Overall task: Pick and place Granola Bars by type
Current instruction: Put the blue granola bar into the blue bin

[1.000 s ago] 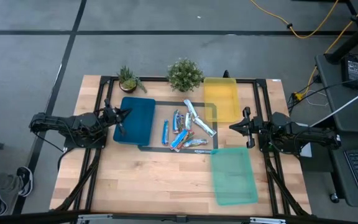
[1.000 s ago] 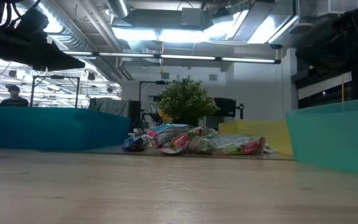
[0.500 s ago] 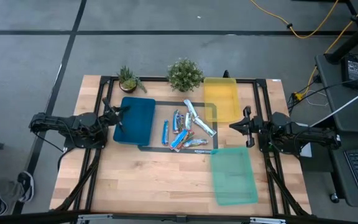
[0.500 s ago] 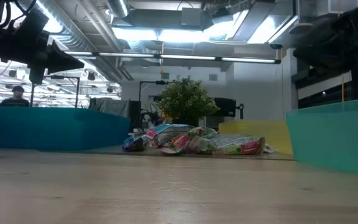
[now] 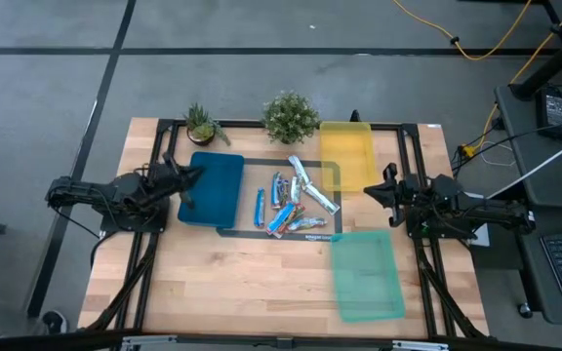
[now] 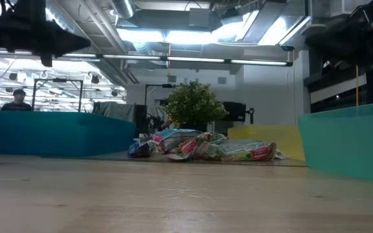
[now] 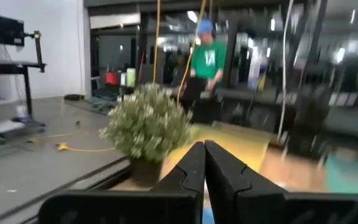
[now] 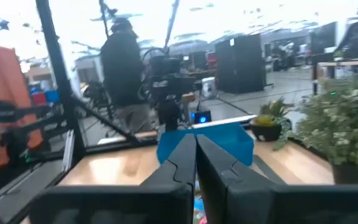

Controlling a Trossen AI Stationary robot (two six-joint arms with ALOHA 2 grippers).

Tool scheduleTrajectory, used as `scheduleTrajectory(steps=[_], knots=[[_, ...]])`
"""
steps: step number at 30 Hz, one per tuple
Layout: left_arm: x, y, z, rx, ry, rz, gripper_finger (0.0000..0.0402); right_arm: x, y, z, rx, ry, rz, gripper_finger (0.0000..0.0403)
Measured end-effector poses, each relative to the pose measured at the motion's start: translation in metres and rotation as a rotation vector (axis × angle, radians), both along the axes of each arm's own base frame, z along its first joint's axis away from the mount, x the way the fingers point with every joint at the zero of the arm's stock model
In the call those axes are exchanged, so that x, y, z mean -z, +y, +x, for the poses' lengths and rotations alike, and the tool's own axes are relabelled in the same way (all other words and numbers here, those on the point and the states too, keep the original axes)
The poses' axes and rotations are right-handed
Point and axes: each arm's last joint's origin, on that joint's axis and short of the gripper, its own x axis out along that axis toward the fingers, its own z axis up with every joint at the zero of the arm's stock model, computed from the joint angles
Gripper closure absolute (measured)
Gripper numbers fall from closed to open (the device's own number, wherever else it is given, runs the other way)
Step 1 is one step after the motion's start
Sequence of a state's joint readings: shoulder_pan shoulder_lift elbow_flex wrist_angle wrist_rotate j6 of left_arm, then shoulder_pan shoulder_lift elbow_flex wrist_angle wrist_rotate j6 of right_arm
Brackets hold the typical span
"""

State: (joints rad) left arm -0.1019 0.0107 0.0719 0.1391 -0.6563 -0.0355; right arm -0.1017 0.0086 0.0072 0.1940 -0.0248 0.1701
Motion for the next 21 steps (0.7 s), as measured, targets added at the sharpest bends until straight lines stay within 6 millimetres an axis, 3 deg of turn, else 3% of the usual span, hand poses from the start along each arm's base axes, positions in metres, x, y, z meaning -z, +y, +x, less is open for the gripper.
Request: scheduleTrajectory(steps=[8,12,16,21], knots=[[-0.015,0.001,-0.005,-0.033,-0.131,0.050,0.0398,-0.001,-0.005,-0.001,0.176,-0.017,0.042,0.0386],[-0.017,0.002,-0.006,-0.072,-0.107,0.003,0.0398,-0.005,-0.006,-0.002,0.204,-0.021,0.046,0.0385],[-0.027,0.002,-0.007,-0.043,-0.056,-0.012,0.0398,-0.026,-0.007,-0.005,0.244,0.013,0.022,0.0371],[-0.063,0.001,-0.009,-0.005,-0.016,-0.009,0.0398,-0.062,-0.008,-0.006,0.304,0.079,-0.007,0.0338]])
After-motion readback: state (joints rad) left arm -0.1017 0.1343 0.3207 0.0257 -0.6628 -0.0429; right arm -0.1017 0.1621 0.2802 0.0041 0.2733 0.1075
